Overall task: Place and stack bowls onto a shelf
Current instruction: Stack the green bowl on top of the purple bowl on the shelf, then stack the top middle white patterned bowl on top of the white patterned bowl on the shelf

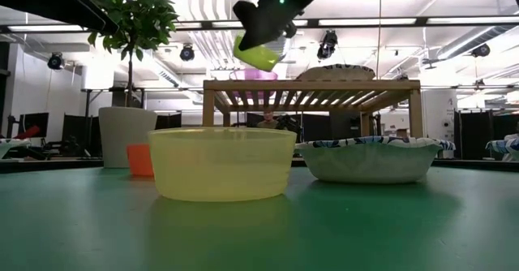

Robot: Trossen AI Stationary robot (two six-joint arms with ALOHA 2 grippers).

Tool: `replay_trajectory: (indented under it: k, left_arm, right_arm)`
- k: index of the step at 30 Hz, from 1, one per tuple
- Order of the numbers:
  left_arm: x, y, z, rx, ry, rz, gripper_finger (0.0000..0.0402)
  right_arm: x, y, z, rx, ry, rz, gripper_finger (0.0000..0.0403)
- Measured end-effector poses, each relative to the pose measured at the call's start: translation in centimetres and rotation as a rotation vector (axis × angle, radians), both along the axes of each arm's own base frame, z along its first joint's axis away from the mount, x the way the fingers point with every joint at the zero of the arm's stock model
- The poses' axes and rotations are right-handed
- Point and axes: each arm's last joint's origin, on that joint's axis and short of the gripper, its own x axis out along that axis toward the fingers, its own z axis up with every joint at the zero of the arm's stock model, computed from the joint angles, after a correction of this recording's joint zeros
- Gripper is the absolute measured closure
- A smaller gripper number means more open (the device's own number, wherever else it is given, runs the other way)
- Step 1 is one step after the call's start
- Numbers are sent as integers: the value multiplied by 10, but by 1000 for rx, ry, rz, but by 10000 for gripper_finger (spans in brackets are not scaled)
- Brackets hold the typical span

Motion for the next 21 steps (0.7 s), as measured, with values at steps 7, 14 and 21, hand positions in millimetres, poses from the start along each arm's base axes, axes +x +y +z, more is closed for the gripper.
replay_trajectory:
  k: [7,14,21]
  left_arm:
    - [0,0,0,0,0,0,235]
    - [0,0,0,0,0,0,235]
    - [0,0,0,0,0,0,235]
  right_arm:
    - [7,-3,-7,-26,-9,-47,359]
    - [6,-3,-6,-7,-27,-58,301]
    - [3,11,4,53,-99,-54,276]
